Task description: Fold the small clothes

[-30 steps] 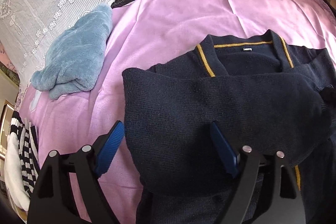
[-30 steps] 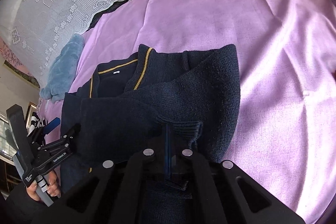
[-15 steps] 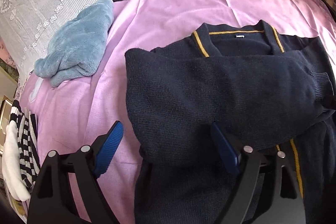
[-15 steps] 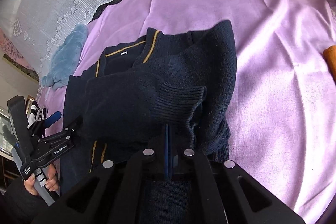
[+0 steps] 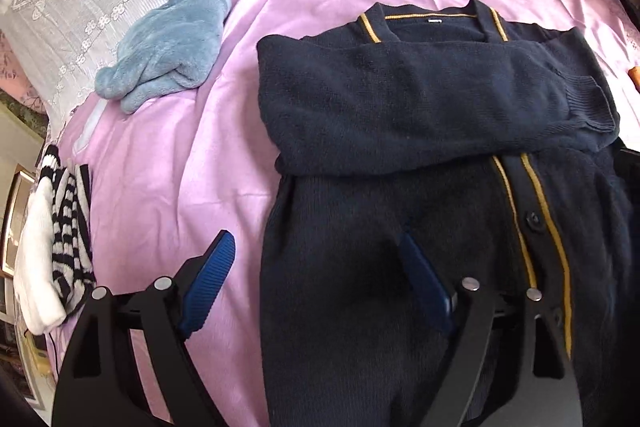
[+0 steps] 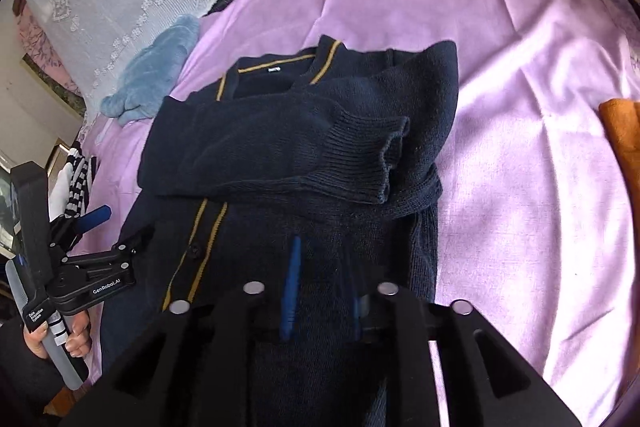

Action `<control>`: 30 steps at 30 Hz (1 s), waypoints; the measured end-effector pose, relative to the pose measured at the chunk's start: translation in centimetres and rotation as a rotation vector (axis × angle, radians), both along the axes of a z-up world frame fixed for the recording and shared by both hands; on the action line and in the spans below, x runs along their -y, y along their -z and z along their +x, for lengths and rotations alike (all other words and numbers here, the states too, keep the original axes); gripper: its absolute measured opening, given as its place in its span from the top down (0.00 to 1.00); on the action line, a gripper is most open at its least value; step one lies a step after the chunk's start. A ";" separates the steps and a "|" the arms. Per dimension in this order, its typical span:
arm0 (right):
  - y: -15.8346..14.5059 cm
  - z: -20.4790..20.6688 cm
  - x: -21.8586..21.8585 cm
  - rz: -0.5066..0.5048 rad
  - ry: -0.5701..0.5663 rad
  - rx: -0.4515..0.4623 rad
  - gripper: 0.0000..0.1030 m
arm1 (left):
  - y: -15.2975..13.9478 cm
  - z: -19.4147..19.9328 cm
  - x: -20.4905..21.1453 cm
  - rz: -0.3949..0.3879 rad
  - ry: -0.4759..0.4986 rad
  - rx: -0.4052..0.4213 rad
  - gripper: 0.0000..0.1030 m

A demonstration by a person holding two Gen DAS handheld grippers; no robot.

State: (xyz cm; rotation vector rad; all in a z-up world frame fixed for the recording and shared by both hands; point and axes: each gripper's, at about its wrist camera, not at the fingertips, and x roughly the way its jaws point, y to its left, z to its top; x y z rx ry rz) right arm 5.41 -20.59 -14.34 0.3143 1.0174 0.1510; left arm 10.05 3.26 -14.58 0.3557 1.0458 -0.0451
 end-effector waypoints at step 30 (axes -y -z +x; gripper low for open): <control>-0.2 -16.5 -5.0 -0.095 0.001 -0.020 0.49 | 2.5 -12.4 -6.2 -0.107 -0.041 -0.094 0.07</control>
